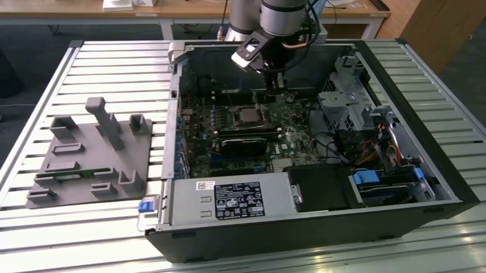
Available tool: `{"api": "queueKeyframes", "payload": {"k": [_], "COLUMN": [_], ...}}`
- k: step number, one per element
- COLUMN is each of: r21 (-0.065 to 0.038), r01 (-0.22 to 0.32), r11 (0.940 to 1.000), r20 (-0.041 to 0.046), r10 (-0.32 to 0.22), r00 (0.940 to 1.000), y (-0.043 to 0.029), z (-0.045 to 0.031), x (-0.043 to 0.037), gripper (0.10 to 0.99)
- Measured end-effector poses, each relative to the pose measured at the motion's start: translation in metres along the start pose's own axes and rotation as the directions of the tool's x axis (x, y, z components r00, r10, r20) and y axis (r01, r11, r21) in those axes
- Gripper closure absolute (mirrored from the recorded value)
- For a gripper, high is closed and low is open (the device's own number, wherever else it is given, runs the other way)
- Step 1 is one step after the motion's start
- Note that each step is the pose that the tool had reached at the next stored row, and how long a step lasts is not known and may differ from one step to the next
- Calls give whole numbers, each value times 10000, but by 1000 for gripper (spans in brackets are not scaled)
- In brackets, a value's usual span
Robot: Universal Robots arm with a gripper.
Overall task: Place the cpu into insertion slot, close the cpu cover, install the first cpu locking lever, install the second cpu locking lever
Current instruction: 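Close the cpu cover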
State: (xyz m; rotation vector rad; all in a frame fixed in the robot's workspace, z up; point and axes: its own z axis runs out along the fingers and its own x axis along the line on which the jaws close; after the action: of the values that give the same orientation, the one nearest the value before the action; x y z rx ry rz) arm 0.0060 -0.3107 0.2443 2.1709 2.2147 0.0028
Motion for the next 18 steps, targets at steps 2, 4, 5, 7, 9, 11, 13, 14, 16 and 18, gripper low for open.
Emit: {"api": "queueKeyframes", "payload": {"k": [2,4,5,7,9,11,13,14,16,18], "r21": [0,0,0,-1,0,0,0,1,-1,-1], "r01": [1,0,0,0,3,4,5,6,4,6], "r11": [10000,10000,10000,10000,10000,10000,10000,10000,10000,10000], "r20": [-1,-1,0,-1,-1,0,0,1,-2,-2], "r10": [-1,0,0,0,-3,-4,-5,-6,-4,-6], "r00": [10000,10000,10000,10000,10000,10000,10000,10000,10000,10000], "y": [-33,-62,-75,-105,-147,-211,-243,-252,-277,-319], "z": [5,23,36,62,87,100,102,102,111,132], "x": [1,1,1,2,4,5,6,6,7,8], "gripper": [980,980,980,980,980,980,980,980,980,980]}}
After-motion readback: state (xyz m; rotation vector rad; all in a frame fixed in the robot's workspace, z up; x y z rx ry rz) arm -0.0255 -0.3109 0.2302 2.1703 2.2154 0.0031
